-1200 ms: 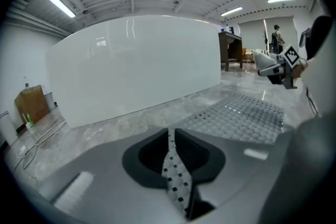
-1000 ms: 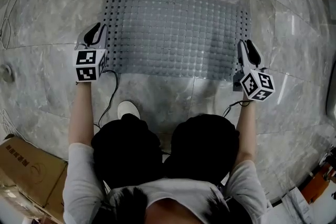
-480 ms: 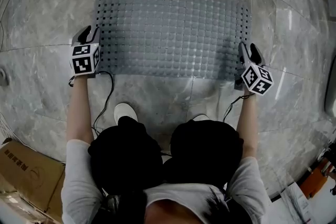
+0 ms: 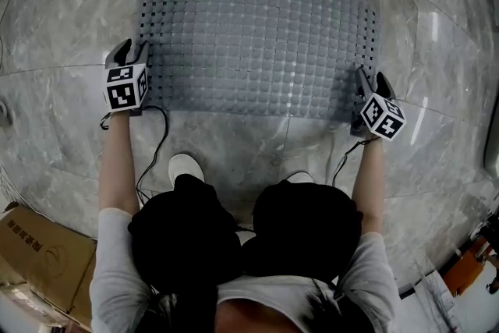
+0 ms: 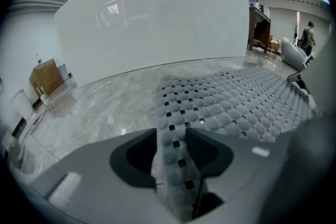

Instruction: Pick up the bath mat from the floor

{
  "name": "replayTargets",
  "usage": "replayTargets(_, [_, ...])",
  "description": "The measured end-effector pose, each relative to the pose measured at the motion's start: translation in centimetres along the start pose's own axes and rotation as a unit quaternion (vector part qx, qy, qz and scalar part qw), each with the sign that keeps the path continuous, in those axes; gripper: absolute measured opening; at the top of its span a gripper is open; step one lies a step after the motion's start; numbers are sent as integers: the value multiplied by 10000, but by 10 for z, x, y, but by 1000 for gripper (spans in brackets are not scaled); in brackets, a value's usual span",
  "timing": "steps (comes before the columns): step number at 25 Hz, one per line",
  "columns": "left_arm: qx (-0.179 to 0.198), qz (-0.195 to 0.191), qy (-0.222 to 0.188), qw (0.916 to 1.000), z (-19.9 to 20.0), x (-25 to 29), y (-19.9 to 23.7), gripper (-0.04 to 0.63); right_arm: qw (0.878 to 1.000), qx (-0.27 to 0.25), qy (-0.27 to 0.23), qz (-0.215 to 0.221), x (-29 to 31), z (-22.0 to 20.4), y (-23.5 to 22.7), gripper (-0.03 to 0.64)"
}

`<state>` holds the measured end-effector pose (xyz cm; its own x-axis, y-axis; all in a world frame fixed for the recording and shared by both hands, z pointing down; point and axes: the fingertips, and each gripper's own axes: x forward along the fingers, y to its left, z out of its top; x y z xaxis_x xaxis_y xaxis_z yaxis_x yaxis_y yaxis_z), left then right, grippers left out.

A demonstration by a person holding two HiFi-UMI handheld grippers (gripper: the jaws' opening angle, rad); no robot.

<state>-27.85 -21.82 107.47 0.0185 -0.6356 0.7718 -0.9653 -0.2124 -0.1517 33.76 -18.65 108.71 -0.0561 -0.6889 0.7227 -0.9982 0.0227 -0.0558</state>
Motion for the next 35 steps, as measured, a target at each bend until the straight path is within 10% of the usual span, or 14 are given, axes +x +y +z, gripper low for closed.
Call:
replayTargets(10, [-255,-410,175,9987,-7,12,-11,185,9997,179,90,120,11,-12,-3,345])
replayTargets(21, [-449,-247,159,9986,-7,13,-10,188,9991,-83,302,295,14,-12,15,239])
replayTargets(28, [323,349,181,9987,-5,8,-19,79,9976,37,440,527,12,-13,21,175])
replayTargets(35, [-770,-68,386,9963,-12,14,2,250,9976,83,434,533,12,-12,19,183])
